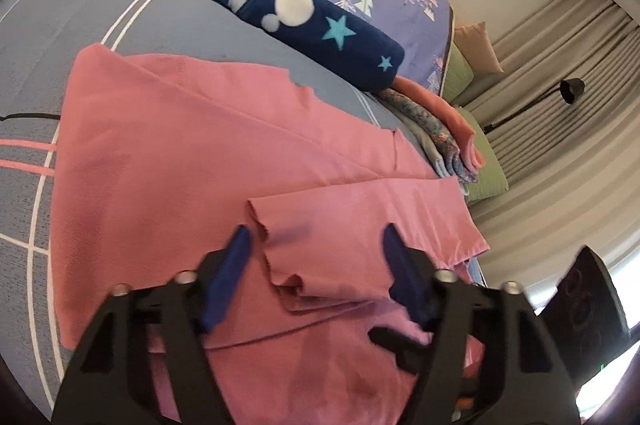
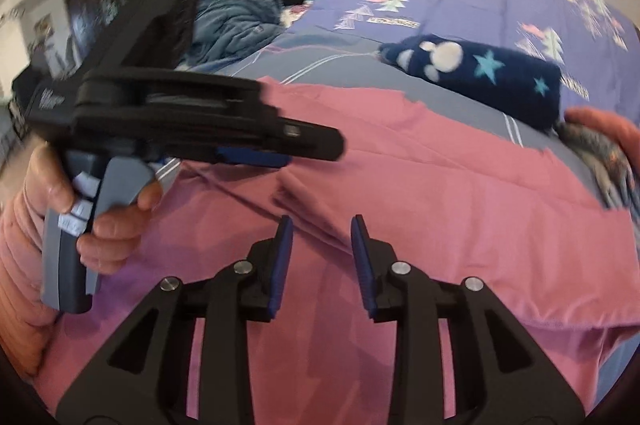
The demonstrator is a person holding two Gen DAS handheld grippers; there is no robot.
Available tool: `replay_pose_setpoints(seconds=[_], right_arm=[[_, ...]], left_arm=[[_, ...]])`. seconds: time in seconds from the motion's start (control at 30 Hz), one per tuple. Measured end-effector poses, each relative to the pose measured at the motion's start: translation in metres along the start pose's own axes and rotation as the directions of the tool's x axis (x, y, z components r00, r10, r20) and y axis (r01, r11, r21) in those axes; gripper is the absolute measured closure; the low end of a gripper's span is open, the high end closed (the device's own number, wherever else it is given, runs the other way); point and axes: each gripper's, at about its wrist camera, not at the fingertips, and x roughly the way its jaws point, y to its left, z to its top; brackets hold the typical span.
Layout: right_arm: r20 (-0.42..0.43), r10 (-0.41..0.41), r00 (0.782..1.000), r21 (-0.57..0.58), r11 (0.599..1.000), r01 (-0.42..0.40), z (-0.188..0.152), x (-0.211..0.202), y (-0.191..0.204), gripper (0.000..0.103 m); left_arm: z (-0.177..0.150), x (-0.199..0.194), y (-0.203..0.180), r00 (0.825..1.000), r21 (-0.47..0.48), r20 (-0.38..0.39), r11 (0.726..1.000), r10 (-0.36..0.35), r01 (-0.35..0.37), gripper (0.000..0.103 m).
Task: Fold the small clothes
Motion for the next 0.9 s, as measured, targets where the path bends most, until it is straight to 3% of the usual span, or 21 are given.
replay_pose_setpoints(seconds=[0.13,0.17,0.2,0.23,0.3,0.43,0.57,0.73,0.8,0.83,0.9], right_arm=[[-0.031,-0.018,0.999,-0.038,0.999,0.017,0.005,0.017,0.006,0.071],[-0.039,-0.02,0.999,-0.037,0.999,0.019,0.007,0.02,0.005,0.071],[-0.051,-0.025,0.998,-0.035,0.999,0.023,0.008,0.025,0.004,0.072],[-0.061,-0.029,0.998,-0.031,0.999,0.027,0.009,0.029,0.002,0.081],[-0.065,-0.026,0.998,-0.018,1.0,0.025,0.012,0.032,-0.001,0.1],[0.044,-0.005,0.999,0.047,0.999,0.003,0.029,0.008,-0.008,0.1],[0.131,0.083,0.988,0.075,0.993,-0.093,0.054,-0.008,-0.003,0.1],[0.07,0.095,0.993,0.04,0.994,-0.098,0.061,0.025,0.025,0.1],[0.021,0.101,0.995,0.062,0.993,-0.102,0.057,0.043,0.027,0.094],[-0.002,0.103,0.995,0.08,0.991,-0.103,0.053,0.049,0.024,0.079],[-0.01,0.12,0.993,0.124,0.985,-0.118,0.045,0.047,0.015,0.067]], left_arm=[[0.001,0.005,0.006,1.0,0.007,0.015,1.0,0.004,-0.005,0.058],[0.001,0.007,0.005,1.0,0.015,0.015,1.0,0.015,-0.015,0.071],[0.002,0.01,0.003,1.0,0.033,0.011,0.999,0.026,-0.026,0.101],[0.002,0.012,0.0,1.0,0.046,0.005,0.999,0.025,-0.026,0.103],[0.003,0.007,-0.007,0.999,0.071,0.041,0.997,0.025,-0.028,0.103],[0.008,-0.032,-0.03,0.981,0.126,0.185,0.992,-0.051,0.028,0.103],[0.014,-0.068,-0.033,0.952,0.141,0.305,0.99,-0.03,-0.014,0.103],[0.023,-0.06,0.005,0.958,0.046,0.276,0.994,0.082,-0.098,0.102],[0.025,-0.053,0.021,0.956,-0.001,0.253,0.988,0.148,-0.153,0.102],[0.026,-0.05,0.028,0.951,-0.024,0.241,0.981,0.192,-0.192,0.102],[0.027,-0.05,0.035,0.947,-0.046,0.236,0.976,0.219,-0.214,0.096]])
